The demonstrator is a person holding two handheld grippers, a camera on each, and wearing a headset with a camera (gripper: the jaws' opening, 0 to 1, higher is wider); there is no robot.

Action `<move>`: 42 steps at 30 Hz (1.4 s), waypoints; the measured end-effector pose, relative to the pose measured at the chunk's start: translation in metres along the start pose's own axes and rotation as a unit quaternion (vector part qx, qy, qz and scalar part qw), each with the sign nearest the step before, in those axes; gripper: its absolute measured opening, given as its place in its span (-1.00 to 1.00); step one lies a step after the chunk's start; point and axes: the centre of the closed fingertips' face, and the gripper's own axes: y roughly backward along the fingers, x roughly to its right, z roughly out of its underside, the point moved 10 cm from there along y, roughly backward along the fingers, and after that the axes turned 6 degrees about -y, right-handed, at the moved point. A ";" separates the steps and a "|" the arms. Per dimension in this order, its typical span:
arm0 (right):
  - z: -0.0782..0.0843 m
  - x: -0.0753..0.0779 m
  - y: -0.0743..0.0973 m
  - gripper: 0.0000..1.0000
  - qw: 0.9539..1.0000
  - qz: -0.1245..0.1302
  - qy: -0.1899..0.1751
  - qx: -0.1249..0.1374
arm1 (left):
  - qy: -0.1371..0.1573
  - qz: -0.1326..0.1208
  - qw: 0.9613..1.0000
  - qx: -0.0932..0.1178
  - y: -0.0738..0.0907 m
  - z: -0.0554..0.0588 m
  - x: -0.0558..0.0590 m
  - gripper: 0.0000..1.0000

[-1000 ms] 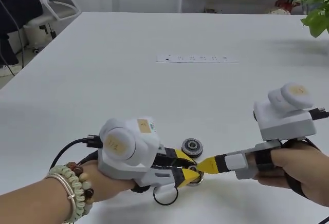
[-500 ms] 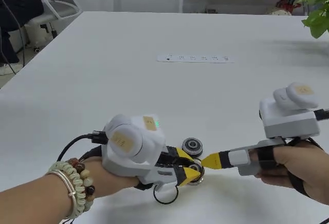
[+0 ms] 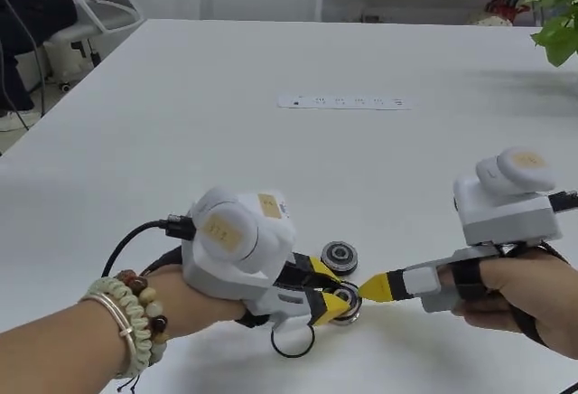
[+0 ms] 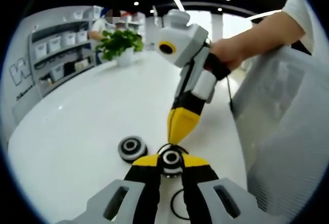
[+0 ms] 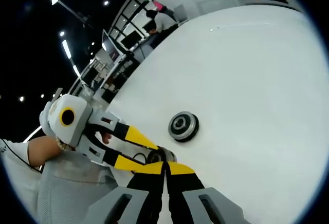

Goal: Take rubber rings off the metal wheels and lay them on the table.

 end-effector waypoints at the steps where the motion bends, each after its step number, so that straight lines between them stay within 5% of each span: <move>1: 0.000 0.000 0.000 -1.00 1.000 0.000 -0.001 0.000 | 0.002 -0.001 1.000 0.004 0.002 -0.001 -0.001 -0.67; 18: -0.001 0.003 0.003 -1.00 1.000 0.016 -0.009 0.006 | -0.015 -0.002 0.999 0.045 0.017 -0.033 0.004 -0.23; 28: -0.005 0.003 0.006 -1.00 1.000 0.026 -0.002 0.012 | -0.029 -0.009 0.998 0.050 0.032 -0.046 0.007 0.01; 32: -0.006 0.002 0.007 -1.00 1.000 0.025 0.002 0.012 | -0.012 -0.011 0.997 0.071 0.043 -0.053 0.005 0.17; 39: -0.006 0.000 0.008 -1.00 1.000 0.021 0.004 0.012 | -0.020 -0.032 0.998 0.059 0.069 -0.054 0.002 0.26; 42: -0.007 -0.001 0.008 -1.00 1.000 0.018 0.007 0.013 | 0.009 -0.041 0.997 0.059 0.088 -0.054 0.004 0.35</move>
